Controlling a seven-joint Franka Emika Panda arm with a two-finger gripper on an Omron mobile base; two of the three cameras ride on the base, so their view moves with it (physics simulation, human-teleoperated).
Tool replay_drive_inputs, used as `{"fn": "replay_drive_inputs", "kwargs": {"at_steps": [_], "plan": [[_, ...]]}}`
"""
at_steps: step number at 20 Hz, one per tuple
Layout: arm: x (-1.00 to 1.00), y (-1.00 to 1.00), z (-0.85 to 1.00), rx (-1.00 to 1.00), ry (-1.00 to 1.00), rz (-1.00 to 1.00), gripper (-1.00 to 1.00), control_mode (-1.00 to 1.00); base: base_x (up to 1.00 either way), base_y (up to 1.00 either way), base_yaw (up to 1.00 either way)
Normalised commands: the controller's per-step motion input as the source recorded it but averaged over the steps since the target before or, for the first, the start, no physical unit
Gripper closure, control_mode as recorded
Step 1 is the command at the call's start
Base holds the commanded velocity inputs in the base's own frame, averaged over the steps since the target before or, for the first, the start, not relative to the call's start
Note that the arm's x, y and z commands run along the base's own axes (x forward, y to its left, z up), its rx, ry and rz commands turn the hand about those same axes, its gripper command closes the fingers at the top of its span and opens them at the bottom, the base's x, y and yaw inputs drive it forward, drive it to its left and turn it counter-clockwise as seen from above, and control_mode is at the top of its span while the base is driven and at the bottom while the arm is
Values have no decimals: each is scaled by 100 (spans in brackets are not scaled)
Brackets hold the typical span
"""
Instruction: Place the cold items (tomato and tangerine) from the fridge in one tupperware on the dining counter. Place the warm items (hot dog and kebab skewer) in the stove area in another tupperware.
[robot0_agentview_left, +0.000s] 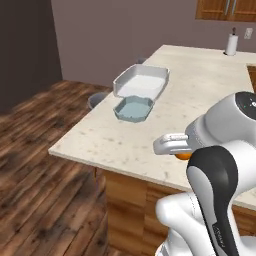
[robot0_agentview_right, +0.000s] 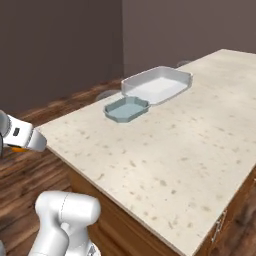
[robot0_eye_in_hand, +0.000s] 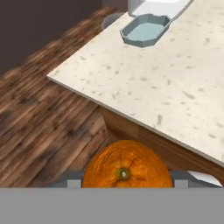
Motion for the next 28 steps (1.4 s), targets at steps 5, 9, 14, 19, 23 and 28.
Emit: {"fn": "replay_drive_inputs", "kwargs": {"at_steps": [5,9,14,19,23,28], "plan": [[0,0,0,0,0,0,100,100,30,100,-28],[0,0,0,0,0,0,100,100,17,100,-30],[0,0,0,0,0,0,100,100,23,100,-35],[0,0,0,0,0,0,100,100,31,100,-42],[0,0,0,0,0,0,100,100,33,100,-44],[0,0,0,0,0,0,100,100,34,100,-46]]}}
